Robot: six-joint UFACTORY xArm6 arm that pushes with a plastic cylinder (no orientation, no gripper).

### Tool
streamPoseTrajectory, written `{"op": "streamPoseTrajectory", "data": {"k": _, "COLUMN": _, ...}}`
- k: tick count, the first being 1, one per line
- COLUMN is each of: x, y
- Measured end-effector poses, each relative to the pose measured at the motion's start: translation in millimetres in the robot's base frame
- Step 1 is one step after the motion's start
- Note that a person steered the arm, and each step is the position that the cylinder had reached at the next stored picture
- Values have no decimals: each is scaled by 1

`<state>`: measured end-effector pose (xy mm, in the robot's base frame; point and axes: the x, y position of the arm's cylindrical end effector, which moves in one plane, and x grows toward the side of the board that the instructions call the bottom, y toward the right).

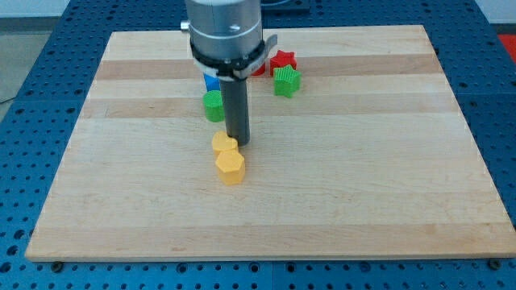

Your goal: Move the green circle to the green star

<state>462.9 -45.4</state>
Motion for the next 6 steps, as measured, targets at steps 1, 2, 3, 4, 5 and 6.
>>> {"op": "streamPoseTrajectory", "data": {"k": 1, "x": -13, "y": 0}}
{"op": "streamPoseTrajectory", "data": {"k": 2, "x": -20, "y": -35}}
{"op": "streamPoseTrajectory", "data": {"k": 3, "x": -10, "y": -105}}
{"op": "streamPoseTrajectory", "data": {"k": 4, "x": -28, "y": -135}}
{"op": "streamPoseTrajectory", "data": {"k": 5, "x": -51, "y": -88}}
{"op": "streamPoseTrajectory", "data": {"k": 6, "x": -83, "y": -18}}
